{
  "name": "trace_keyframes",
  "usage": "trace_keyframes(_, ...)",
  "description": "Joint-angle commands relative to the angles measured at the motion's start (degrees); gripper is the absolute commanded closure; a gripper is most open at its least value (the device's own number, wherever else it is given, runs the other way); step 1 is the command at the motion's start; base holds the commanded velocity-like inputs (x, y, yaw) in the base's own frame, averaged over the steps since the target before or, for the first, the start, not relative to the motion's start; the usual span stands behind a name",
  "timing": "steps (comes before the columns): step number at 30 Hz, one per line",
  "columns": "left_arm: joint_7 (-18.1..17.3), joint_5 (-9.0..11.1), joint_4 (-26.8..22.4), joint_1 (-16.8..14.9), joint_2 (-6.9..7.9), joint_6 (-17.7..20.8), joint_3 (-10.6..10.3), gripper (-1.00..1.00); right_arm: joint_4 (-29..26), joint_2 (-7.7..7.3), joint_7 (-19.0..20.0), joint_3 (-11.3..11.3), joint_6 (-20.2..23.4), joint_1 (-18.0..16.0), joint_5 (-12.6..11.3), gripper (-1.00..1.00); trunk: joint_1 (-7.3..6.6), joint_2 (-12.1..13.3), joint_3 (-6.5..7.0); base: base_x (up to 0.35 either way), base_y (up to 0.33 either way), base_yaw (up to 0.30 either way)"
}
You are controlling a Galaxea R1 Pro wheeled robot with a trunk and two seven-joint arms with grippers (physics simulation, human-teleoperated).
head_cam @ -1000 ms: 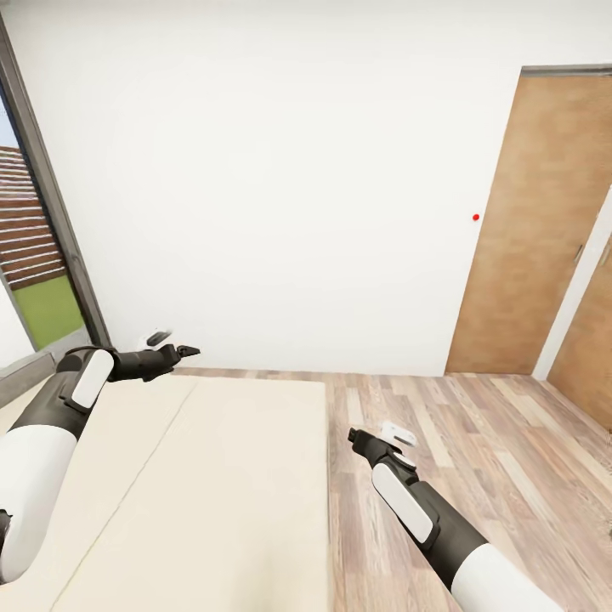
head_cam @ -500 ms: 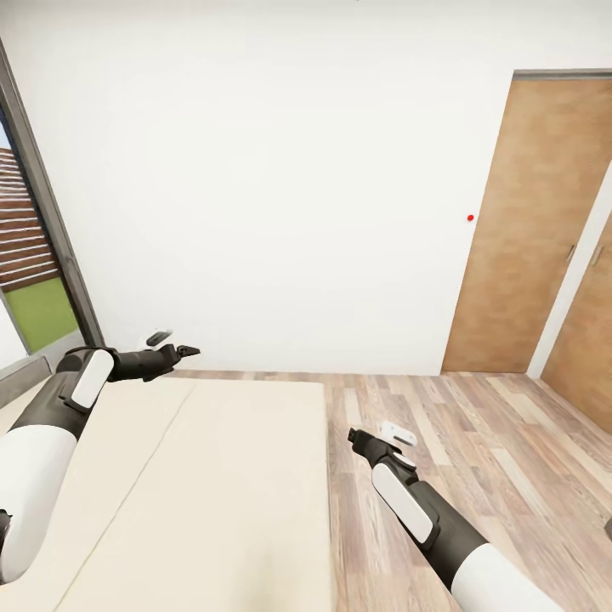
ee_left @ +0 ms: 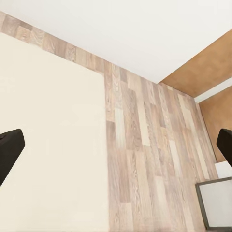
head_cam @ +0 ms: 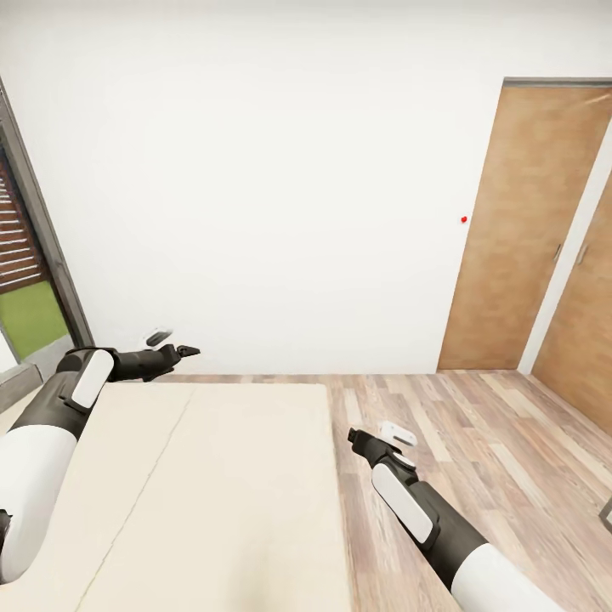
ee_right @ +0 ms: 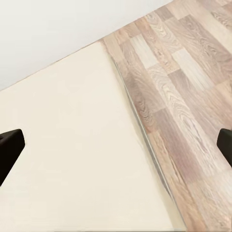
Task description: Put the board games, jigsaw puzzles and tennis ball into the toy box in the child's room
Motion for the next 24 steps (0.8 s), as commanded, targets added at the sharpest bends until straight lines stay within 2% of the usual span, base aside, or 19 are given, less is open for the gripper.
trace_keyframes(1,-0.42,-0.37,0.01,-0.02,-0.01,0.24,0.16,-1.00,-0.09,-0.06,-0.42,0.20,0.21,-0.05,-0.17,-1.00,0.02,-0.05,-0.03,0.000,0.258,-0.010)
trace_keyframes(24,-0.44,-0.37,0.01,-0.02,-0.04,0.24,0.16,-1.00,-0.09,-0.06,-0.44,0.21,0.21,-0.05,-0.17,-1.00,0.02,-0.05,-0.02,-0.016,0.259,-0.001)
